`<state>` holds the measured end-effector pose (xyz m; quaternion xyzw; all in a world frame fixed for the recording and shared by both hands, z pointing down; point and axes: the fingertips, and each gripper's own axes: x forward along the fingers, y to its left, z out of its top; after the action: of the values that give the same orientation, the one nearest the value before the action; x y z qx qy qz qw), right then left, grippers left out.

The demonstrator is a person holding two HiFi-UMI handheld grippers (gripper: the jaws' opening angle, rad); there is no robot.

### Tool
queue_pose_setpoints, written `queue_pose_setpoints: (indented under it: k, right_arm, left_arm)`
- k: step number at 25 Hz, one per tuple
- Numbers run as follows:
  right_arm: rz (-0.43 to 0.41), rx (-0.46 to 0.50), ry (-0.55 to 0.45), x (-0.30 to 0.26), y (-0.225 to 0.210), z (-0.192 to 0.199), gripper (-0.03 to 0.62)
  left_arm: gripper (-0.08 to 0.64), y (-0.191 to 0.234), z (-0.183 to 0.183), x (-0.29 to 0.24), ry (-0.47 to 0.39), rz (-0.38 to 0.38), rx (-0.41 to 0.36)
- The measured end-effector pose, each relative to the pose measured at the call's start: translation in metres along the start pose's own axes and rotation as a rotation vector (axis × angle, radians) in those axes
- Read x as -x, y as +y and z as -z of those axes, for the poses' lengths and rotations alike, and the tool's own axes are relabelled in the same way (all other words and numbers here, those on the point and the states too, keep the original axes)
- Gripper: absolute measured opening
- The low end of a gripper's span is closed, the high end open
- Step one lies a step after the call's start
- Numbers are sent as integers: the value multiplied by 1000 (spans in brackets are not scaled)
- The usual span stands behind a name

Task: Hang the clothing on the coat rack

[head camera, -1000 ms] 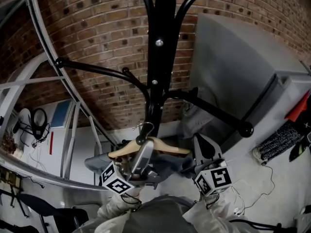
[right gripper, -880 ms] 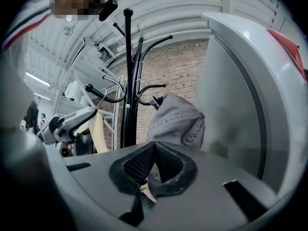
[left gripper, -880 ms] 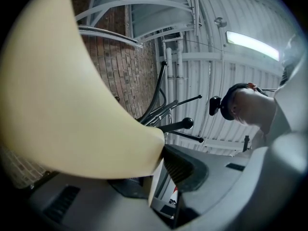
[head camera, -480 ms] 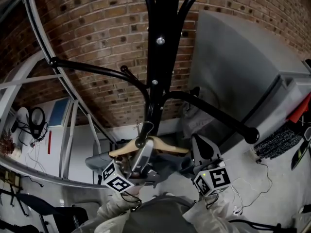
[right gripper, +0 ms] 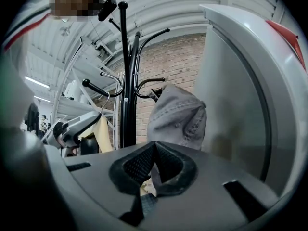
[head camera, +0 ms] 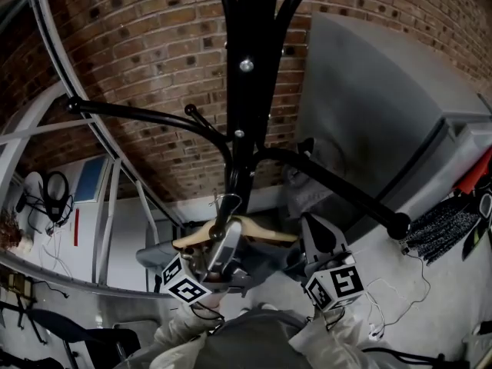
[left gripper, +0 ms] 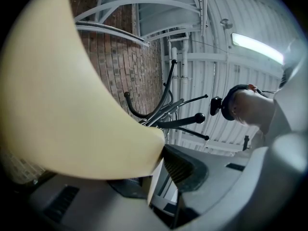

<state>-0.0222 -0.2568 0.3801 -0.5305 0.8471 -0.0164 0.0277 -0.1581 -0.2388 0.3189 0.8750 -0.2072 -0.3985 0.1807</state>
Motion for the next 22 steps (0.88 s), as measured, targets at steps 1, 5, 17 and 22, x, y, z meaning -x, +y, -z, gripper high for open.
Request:
queue_pose_setpoints:
  k: [1,5,17,22]
  right_arm:
    - [-2,0,3,0,-1,2,25]
    - [-11,-1,6,-4,-1,3,24]
    - [-14,-7,19,4,-2,5,23]
    - [-22,-11,25,6,3,6,23]
  left_arm:
    - [101,1,1,0,-1,3,1]
    - [103,3,2,-1,-11,10,7]
    - [117,5,6,-2,-16,23,38]
    - [121,8,14,4,24,-11,17]
